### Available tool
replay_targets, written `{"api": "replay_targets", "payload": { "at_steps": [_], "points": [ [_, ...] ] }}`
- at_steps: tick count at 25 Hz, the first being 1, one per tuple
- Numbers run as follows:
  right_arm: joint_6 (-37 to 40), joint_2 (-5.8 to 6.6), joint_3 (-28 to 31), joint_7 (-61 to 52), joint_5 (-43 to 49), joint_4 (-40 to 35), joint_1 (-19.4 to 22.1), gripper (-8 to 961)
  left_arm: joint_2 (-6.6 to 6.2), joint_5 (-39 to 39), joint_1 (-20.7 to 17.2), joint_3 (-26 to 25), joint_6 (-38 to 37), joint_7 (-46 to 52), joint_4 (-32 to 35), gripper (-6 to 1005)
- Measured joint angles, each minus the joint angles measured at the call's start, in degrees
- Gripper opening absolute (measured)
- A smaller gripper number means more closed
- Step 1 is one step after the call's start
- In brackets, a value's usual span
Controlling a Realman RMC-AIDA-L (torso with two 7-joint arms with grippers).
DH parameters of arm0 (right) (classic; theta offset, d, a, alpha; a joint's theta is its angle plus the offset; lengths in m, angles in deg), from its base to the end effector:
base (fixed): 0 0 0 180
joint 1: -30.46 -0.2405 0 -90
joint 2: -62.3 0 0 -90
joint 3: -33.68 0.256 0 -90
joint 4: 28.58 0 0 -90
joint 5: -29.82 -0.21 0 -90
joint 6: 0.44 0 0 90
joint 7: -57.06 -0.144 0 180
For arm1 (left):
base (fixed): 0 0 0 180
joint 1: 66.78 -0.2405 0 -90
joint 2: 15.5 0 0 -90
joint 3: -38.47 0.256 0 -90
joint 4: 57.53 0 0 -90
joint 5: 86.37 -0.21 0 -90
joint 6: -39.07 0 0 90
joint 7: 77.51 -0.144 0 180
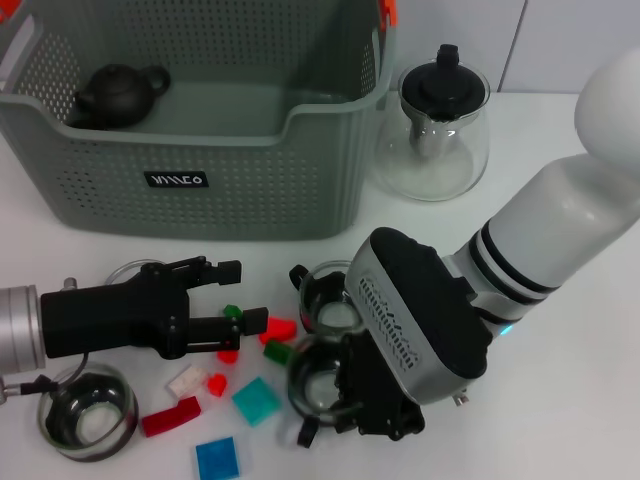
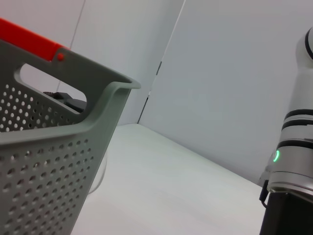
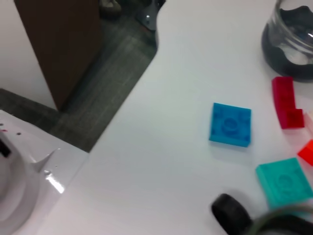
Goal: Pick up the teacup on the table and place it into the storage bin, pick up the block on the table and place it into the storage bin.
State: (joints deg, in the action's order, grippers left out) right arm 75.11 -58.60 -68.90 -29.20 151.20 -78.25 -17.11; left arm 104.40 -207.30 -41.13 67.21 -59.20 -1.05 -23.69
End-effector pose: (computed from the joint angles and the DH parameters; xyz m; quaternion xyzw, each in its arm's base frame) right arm 0.1395 0.3174 -0.1271 0.9652 0.2051 0.1208 0.1086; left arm -0.2903 0.2821 -0.0029 -0.9151 -0.2671 -0.2859 0.0976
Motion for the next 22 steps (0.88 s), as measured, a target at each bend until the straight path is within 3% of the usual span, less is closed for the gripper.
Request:
{"api": "replay_targets", "payload": {
  "at_steps": [9,12,16,22],
  "points": [
    [3.8,0.37,1.5,0.0,-0.2,-0.2,0.2,60,0.06,0.0,-0.2,0.0,0.0,0.0,0.0,859],
    [5.6,0.55,3.5,0.0,-0.4,-1.1,1.3,60,-0.03,0.0,-0.4,0.0,-0.3,0.0,0.0,859],
    [13.3,0.81,11.7,0.5,-0.2,-6.9,5.4,60,-0.14,0.0,-0.6,0.0,-0.5,0.1,0.0,859],
    [21.1,1.74,22.0,0.6,-0.1,-9.7,8.7,61,-0.42,0.0,-1.0,0.0,-0.4,0.0,0.1,859]
  ]
}}
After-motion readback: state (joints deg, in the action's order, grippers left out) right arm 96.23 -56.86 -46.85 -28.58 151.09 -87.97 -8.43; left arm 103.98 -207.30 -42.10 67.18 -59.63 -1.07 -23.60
